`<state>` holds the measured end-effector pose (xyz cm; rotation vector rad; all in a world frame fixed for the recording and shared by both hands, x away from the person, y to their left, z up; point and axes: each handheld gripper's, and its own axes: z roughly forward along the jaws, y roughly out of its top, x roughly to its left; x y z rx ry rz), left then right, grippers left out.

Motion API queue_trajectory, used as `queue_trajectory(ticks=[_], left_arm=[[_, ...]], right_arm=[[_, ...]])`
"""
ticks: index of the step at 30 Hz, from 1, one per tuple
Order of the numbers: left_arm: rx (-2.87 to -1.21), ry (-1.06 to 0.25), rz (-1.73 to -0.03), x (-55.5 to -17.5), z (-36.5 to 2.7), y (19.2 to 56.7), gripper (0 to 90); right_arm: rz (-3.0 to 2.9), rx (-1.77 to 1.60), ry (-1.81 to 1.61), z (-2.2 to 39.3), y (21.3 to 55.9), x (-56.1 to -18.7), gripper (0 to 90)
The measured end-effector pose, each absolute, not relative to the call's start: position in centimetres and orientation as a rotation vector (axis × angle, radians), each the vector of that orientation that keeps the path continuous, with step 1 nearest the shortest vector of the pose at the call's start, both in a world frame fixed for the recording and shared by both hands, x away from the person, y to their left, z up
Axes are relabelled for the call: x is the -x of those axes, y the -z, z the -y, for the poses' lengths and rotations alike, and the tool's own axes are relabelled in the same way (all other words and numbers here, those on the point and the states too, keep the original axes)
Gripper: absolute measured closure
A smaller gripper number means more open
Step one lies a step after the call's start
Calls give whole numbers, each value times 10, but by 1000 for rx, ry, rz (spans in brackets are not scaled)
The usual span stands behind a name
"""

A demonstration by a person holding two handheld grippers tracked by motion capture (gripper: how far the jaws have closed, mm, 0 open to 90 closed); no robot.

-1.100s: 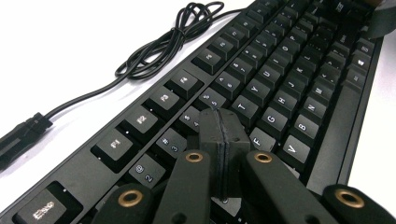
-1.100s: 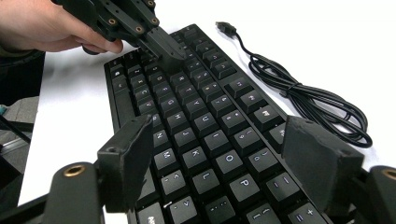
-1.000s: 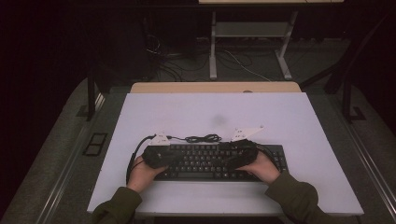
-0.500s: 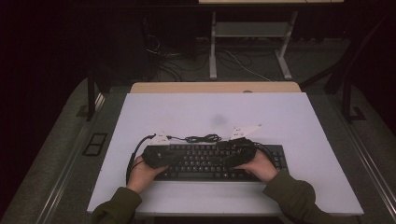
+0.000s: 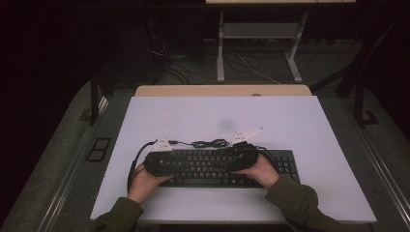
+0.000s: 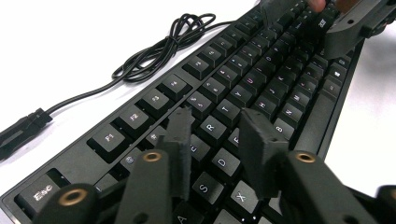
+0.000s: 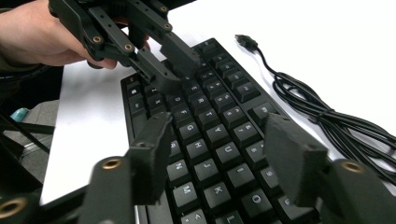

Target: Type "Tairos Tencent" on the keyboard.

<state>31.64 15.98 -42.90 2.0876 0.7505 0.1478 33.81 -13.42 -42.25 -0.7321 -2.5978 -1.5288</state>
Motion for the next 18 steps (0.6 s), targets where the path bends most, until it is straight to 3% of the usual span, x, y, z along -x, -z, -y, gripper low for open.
queue_trajectory(ticks=[18], left_arm=[[-2080, -165, -782, -318, -159, 433, 395]], right_arm=[[2609, 694, 1521, 120, 426, -336, 718]])
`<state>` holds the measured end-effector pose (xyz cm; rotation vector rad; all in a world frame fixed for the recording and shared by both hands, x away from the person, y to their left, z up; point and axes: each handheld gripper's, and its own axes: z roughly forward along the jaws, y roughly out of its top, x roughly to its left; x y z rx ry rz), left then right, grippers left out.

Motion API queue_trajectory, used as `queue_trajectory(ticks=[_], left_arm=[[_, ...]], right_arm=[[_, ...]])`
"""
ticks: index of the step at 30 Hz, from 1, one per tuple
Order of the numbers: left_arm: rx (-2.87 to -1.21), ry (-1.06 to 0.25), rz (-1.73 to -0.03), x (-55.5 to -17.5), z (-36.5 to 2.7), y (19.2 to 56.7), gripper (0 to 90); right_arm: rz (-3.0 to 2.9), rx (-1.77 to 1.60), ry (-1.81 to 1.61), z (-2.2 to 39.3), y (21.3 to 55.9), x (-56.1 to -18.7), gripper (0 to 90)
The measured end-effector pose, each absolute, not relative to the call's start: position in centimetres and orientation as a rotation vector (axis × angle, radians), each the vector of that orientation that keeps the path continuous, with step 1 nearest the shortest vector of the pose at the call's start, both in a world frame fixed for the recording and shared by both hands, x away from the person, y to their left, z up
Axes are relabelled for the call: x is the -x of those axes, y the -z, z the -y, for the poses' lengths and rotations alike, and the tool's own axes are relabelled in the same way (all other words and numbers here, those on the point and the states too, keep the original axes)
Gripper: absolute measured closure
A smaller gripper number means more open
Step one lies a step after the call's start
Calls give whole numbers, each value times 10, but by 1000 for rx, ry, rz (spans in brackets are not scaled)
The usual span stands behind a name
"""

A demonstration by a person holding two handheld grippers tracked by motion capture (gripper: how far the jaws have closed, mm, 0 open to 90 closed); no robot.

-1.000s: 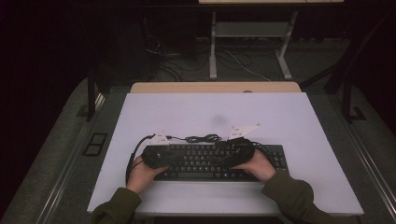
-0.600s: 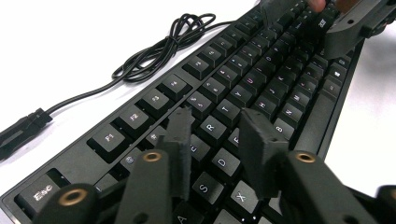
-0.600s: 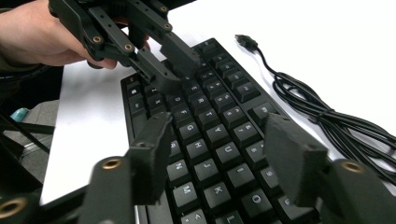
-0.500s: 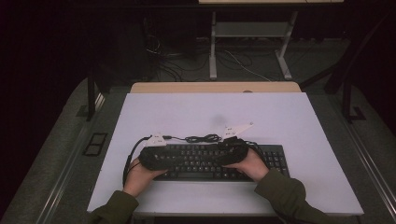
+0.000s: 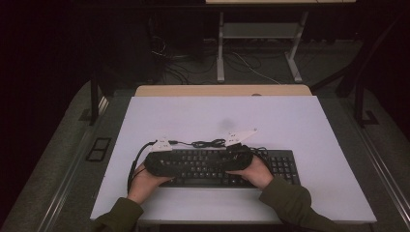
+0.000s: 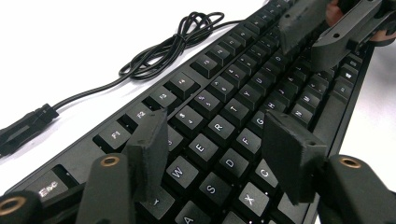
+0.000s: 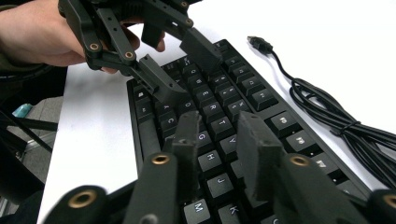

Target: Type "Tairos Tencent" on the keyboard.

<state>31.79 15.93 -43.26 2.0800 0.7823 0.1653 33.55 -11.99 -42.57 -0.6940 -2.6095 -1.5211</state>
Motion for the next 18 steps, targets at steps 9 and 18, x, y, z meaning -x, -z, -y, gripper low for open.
queue_trajectory(ticks=[9, 18], left_arm=[[-2077, -172, -784, -318, -159, 434, 358], [-2078, -177, -785, -318, -159, 434, 322]], right_arm=[[2650, 632, 1465, 115, 428, -332, 883], [2671, 586, 1411, 111, 431, -329, 892]])
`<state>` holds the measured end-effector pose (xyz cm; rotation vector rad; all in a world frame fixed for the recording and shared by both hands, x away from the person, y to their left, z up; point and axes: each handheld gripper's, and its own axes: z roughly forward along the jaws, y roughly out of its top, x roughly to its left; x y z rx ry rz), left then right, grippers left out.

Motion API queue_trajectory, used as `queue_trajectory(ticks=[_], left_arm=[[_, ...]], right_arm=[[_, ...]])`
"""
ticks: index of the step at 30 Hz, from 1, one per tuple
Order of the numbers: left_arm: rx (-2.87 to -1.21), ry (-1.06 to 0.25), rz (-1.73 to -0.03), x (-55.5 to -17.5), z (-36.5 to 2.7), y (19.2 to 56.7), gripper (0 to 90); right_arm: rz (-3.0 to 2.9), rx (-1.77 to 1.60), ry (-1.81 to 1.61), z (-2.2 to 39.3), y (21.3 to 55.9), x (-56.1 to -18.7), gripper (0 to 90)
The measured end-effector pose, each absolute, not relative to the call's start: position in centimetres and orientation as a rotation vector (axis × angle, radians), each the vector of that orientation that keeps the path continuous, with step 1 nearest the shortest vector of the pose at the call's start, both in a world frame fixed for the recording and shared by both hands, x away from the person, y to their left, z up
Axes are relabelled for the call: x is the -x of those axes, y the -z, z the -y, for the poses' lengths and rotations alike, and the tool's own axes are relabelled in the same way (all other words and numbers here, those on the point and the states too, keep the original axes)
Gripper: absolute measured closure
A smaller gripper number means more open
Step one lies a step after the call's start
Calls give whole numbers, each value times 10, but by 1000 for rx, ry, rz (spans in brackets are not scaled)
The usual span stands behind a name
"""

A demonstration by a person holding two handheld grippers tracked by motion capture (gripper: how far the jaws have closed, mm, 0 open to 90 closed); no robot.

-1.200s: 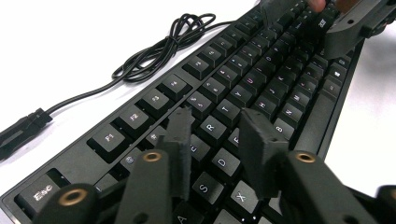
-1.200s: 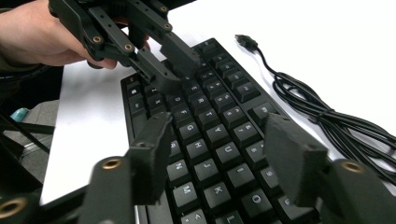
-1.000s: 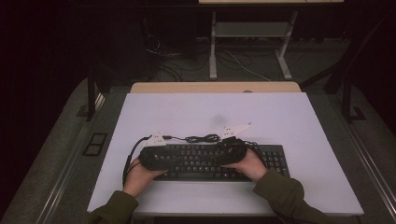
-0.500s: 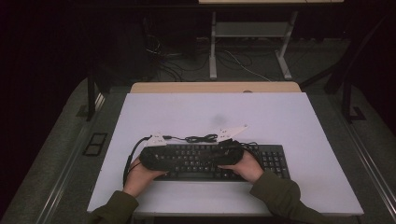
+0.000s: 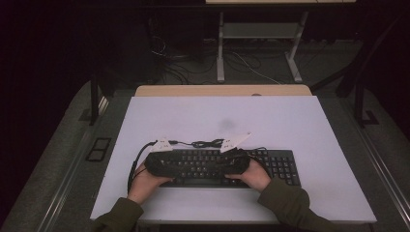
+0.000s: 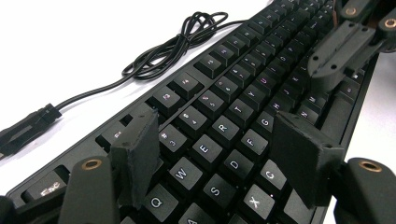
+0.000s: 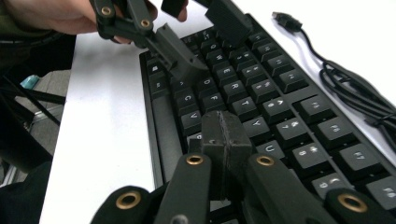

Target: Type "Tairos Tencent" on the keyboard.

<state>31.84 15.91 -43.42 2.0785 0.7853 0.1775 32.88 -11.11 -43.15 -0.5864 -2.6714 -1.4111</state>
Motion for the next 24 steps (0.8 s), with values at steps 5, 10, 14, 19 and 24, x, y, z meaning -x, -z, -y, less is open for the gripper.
queue_trajectory(ticks=[5, 10, 14, 19, 24], left_arm=[[-2074, -178, -782, -318, -159, 434, 309], [-2069, -190, -793, -319, -159, 434, 254], [-2071, -193, -805, -320, -159, 436, 178], [-2076, -187, -817, -320, -157, 437, 129], [-2071, -188, -827, -320, -158, 436, 103]], right_arm=[[2688, 566, 1377, 108, 434, -327, 892], [2698, 566, 1347, 105, 437, -326, 892], [2707, 559, 1331, 104, 438, -326, 893], [2717, 555, 1319, 103, 439, -325, 892], [2722, 551, 1315, 103, 440, -325, 892]])
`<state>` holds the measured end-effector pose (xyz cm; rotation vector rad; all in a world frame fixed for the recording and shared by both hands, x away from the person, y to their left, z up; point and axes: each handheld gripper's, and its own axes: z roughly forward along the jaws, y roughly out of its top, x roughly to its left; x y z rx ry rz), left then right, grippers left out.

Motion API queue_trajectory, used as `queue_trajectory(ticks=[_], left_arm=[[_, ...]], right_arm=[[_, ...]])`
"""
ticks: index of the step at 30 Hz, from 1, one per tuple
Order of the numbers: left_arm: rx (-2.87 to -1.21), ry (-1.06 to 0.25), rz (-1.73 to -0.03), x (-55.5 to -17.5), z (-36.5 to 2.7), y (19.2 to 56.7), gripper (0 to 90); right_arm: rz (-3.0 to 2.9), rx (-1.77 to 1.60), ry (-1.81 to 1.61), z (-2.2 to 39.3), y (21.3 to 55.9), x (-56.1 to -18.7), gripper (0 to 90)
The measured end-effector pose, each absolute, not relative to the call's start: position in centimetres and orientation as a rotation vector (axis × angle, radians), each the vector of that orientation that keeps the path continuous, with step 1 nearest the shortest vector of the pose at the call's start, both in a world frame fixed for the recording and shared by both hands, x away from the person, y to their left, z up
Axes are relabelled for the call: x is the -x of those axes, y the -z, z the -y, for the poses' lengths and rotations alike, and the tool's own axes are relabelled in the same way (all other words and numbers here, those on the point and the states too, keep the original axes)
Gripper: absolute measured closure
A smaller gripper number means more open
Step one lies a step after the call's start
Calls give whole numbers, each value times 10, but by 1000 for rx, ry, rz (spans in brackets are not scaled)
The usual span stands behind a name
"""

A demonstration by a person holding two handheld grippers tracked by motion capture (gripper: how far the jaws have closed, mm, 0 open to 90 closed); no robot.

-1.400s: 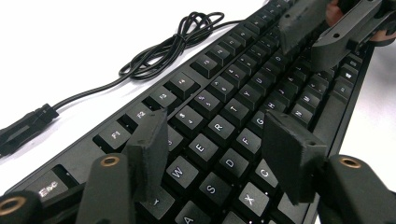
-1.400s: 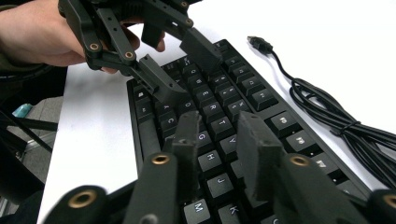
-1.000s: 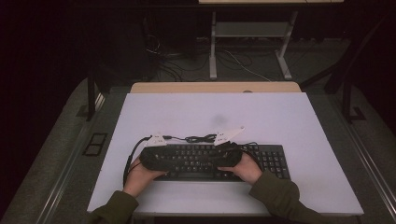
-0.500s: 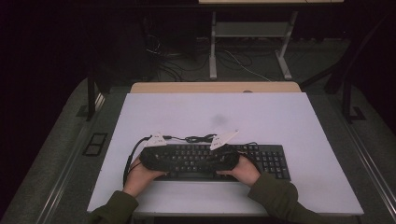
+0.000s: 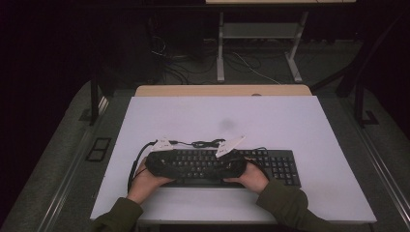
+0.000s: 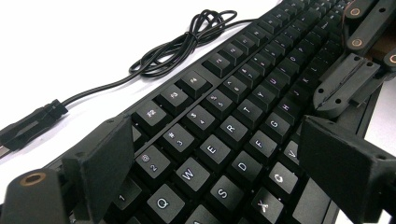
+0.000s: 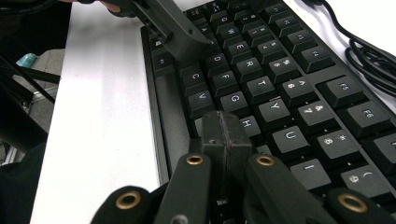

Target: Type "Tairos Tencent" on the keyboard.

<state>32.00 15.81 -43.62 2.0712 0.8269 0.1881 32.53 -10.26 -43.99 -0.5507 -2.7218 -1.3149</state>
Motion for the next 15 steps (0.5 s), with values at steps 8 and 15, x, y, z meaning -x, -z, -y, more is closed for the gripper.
queue_trajectory(ticks=[8, 15], left_arm=[[-2072, -187, -821, -320, -159, 436, 103], [-2074, -192, -814, -320, -160, 435, 118]], right_arm=[[2740, 540, 1299, 102, 441, -325, 893], [2726, 556, 1330, 104, 438, -326, 891]])
